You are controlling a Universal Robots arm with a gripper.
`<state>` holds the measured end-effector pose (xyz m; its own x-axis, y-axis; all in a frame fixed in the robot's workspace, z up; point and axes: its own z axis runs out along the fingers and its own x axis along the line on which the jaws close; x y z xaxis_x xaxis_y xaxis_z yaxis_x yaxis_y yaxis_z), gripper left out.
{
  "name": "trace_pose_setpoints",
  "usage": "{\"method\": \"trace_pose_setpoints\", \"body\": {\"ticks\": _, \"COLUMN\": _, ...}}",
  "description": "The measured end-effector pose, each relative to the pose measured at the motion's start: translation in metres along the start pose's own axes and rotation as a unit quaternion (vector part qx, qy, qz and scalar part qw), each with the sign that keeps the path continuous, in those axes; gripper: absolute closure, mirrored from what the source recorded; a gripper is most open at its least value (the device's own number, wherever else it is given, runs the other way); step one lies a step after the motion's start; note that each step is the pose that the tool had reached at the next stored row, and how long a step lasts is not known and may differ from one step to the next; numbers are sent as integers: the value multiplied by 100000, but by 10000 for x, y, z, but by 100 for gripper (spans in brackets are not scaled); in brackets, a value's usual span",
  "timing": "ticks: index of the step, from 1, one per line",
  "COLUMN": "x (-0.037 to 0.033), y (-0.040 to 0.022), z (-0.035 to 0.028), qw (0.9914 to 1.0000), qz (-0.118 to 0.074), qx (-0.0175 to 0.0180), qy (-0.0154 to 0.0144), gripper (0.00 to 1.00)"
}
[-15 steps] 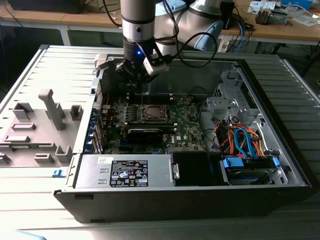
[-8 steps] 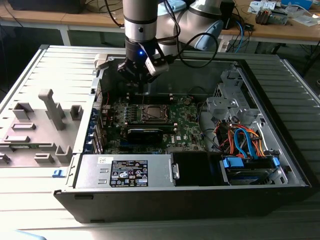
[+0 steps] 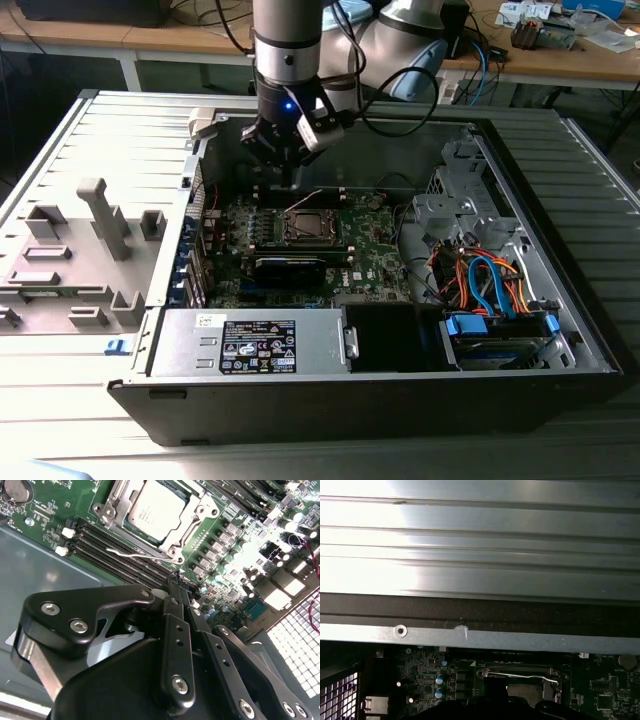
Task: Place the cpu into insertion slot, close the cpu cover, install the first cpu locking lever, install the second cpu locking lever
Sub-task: 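Install the first cpu locking lever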
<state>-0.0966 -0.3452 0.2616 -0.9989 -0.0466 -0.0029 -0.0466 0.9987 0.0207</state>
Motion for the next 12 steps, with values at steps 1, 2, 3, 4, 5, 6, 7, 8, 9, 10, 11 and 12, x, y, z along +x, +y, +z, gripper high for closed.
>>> {"method": "trace_pose_setpoints", "body": {"ticks": 1, "x": -4, "y": 0, "z": 1, "qw": 100000, "qz": 2, "qx": -1, "qy": -4, "gripper": 89}}
{"method": "trace_pose_setpoints", "body": {"ticks": 2, "x": -8, "y": 0, "z": 1, "qw": 100000, "qz": 0, "qx": -7, "qy": -6, "gripper": 89}}
{"method": "trace_pose_setpoints", "body": {"ticks": 3, "x": -13, "y": 0, "z": 2, "qw": 100000, "qz": -1, "qx": -2, "qy": -3, "gripper": 89}}
{"method": "trace_pose_setpoints", "body": {"ticks": 4, "x": -18, "y": -1, "z": 3, "qw": 100000, "qz": -1, "qx": -5, "qy": -5, "gripper": 89}}
{"method": "trace_pose_setpoints", "body": {"ticks": 5, "x": -24, "y": -1, "z": 4, "qw": 100000, "qz": -2, "qx": -4, "qy": -6, "gripper": 89}}
{"method": "trace_pose_setpoints", "body": {"ticks": 6, "x": -27, "y": -1, "z": 4, "qw": 100000, "qz": 0, "qx": -3, "qy": -4, "gripper": 89}}
{"method": "trace_pose_setpoints", "body": {"ticks": 7, "x": -32, "y": -2, "z": 6, "qw": 100000, "qz": -1, "qx": -2, "qy": -3, "gripper": 89}}
{"method": "trace_pose_setpoints", "body": {"ticks": 8, "x": -36, "y": -2, "z": 6, "qw": 100000, "qz": -1, "qx": -1, "qy": -2, "gripper": 89}}
{"method": "trace_pose_setpoints", "body": {"ticks": 9, "x": -43, "y": -2, "z": 7, "qw": 100000, "qz": 3, "qx": 1, "qy": -2, "gripper": 89}}
{"method": "trace_pose_setpoints", "body": {"ticks": 10, "x": -47, "y": -2, "z": 8, "qw": 100000, "qz": 1, "qx": 1, "qy": 0, "gripper": 89}}
{"method": "trace_pose_setpoints", "body": {"ticks": 11, "x": -52, "y": -3, "z": 8, "qw": 100000, "qz": 1, "qx": -2, "qy": -2, "gripper": 89}}
{"method": "trace_pose_setpoints", "body": {"ticks": 12, "x": -60, "y": -3, "z": 9, "qw": 100000, "qz": 1, "qx": -1, "qy": -2, "gripper": 89}}
